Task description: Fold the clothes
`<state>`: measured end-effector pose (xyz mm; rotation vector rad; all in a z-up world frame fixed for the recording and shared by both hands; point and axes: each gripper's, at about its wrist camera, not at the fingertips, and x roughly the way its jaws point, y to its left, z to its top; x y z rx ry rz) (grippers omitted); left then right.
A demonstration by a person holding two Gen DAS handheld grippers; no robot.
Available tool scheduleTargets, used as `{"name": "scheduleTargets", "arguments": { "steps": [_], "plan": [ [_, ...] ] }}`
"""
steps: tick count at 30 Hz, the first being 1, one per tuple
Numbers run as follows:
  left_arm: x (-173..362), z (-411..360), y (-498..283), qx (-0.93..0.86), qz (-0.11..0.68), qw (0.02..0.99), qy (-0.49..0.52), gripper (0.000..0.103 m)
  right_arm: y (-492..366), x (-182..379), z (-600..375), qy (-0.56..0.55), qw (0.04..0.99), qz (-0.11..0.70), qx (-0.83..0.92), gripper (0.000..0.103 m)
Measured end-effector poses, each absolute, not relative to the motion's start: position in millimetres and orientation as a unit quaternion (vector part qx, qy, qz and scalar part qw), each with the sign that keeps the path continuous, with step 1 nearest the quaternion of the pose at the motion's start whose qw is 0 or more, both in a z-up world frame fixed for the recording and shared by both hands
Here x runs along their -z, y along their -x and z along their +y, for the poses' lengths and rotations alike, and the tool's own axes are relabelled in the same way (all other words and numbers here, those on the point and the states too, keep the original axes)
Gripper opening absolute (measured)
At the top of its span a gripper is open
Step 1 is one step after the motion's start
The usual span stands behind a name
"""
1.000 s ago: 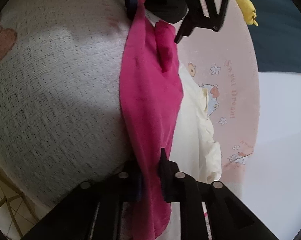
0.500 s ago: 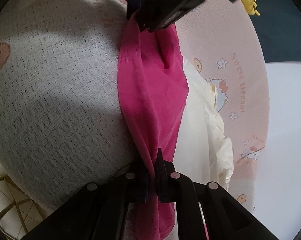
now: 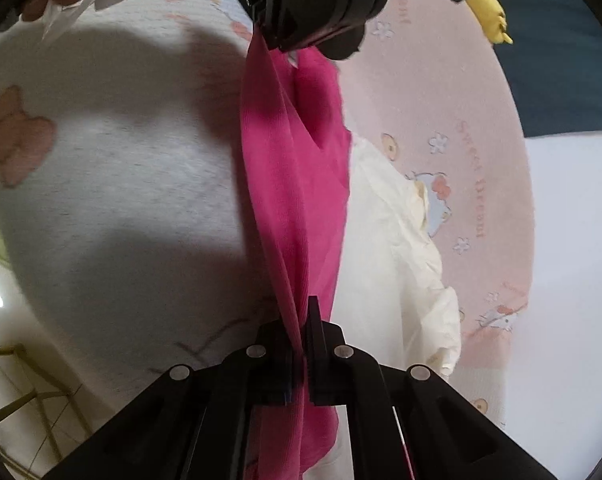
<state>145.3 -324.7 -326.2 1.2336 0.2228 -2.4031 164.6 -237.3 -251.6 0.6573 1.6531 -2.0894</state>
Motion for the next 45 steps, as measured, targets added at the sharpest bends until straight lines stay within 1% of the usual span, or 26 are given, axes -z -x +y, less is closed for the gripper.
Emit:
{"name": "scheduleTargets", "arguments": {
  "steps": [9,13,18,24,31,35,40,42,44,45],
  "plan": [
    [324.2,-319.0,-169.9,0.858,0.106,0.227,-0.449,0.002,-174.9,237.0,-226.2,-0.245,0.227,0.572,0.749,0.003],
    [315.2,-308.6,-189.5,0.86,0.103,0.228,-0.444,0.002,-177.4,241.5,-221.0,-0.251,0.238,0.578,0.739,0.003],
    [316.1,-310.4,-198.6,0.852,0.122,0.236,-0.45,0.002,-177.9,240.0,-216.5,-0.266,0.253,0.567,0.737,0.003],
    [318.9,-311.8,-208.8,0.846,0.115,0.248,-0.458,0.002,-183.8,242.3,-209.5,-0.279,0.281,0.566,0.723,0.003],
    [323.6,-316.1,-228.5,0.833,0.149,0.251,-0.47,0.002,-193.8,248.7,-207.7,-0.276,0.303,0.583,0.701,0.003],
    [316.5,-315.8,-236.7,0.843,0.18,0.237,-0.447,0.001,-190.1,246.4,-207.0,-0.284,0.302,0.574,0.706,0.003],
    [311.7,-331.1,-246.8,0.843,0.262,0.191,-0.429,0.001,-195.0,246.0,-207.1,-0.259,0.292,0.594,0.704,0.003],
    [311.3,-339.9,-252.7,0.837,0.309,0.167,-0.419,0.002,-199.6,245.7,-207.5,-0.238,0.29,0.608,0.7,0.004],
    [314.9,-350.2,-259.3,0.819,0.369,0.145,-0.414,0.002,-205.0,245.0,-209.0,-0.217,0.293,0.617,0.697,0.008],
    [317.1,-355.6,-262.7,0.808,0.4,0.137,-0.411,0.002,-207.4,244.7,-210.1,-0.208,0.294,0.621,0.696,0.014]
  ]
}}
